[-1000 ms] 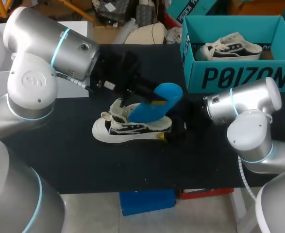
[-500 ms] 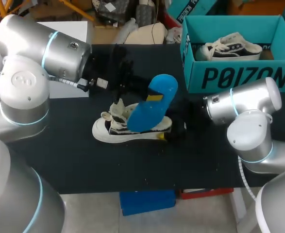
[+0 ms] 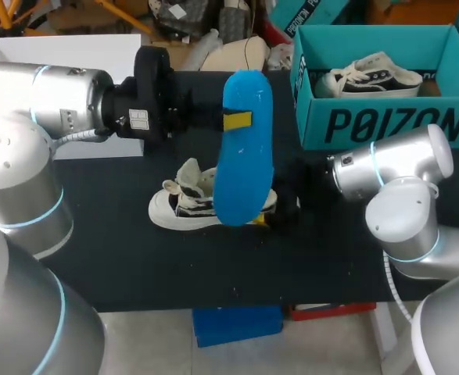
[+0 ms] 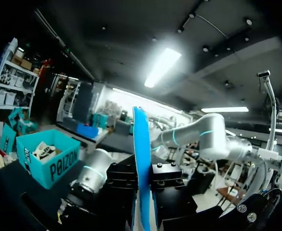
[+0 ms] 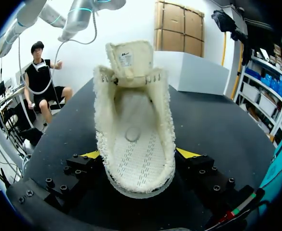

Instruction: Take the shoe out of the shoebox, open the shoe tongue, remove and reinsert the insole, then place the shoe into the shoebox

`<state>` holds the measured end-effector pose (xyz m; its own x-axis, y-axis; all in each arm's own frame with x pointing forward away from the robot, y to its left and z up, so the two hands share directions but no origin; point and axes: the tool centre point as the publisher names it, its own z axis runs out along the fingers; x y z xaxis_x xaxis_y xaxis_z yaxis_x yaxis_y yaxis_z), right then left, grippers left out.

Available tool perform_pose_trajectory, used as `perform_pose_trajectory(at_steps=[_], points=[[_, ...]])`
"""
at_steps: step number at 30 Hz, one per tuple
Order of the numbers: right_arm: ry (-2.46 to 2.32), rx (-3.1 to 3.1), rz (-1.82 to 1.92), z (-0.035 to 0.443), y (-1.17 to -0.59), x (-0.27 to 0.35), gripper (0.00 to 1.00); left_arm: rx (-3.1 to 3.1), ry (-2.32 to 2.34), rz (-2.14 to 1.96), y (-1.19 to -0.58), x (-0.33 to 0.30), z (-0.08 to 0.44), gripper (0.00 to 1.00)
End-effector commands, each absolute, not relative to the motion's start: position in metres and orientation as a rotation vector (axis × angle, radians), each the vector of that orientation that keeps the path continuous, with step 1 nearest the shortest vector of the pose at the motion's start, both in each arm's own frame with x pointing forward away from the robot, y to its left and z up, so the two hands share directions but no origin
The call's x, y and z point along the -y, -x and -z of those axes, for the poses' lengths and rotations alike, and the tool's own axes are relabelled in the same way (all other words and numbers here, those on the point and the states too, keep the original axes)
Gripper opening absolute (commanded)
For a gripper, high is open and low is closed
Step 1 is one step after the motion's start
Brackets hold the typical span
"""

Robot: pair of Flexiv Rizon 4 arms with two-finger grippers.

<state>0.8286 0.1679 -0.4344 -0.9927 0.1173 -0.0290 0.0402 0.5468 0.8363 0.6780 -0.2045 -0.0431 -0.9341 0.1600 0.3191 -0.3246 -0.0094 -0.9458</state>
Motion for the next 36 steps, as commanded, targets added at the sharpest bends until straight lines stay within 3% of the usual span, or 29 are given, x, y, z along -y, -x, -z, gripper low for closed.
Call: perform_pose_trajectory(at_steps=[1,11,36], points=[[-0.139,-2.693,-1.449,0.435,-0.830,-0.169,0.00,1.904,-0.236,-2.070,-0.670,0.206,0.048,0.00],[-0.139,-2.693,-1.449,0.435,-0.830,-0.169,0.00,1.904,-0.236,-2.070,-0.670,0.206,0.048,0.00],[-0.139,-2.693,-1.449,0.435,-0.830,-0.169,0.00,1.733,-0.253,-2.021,-0.626,0.231,-0.053,0.00]])
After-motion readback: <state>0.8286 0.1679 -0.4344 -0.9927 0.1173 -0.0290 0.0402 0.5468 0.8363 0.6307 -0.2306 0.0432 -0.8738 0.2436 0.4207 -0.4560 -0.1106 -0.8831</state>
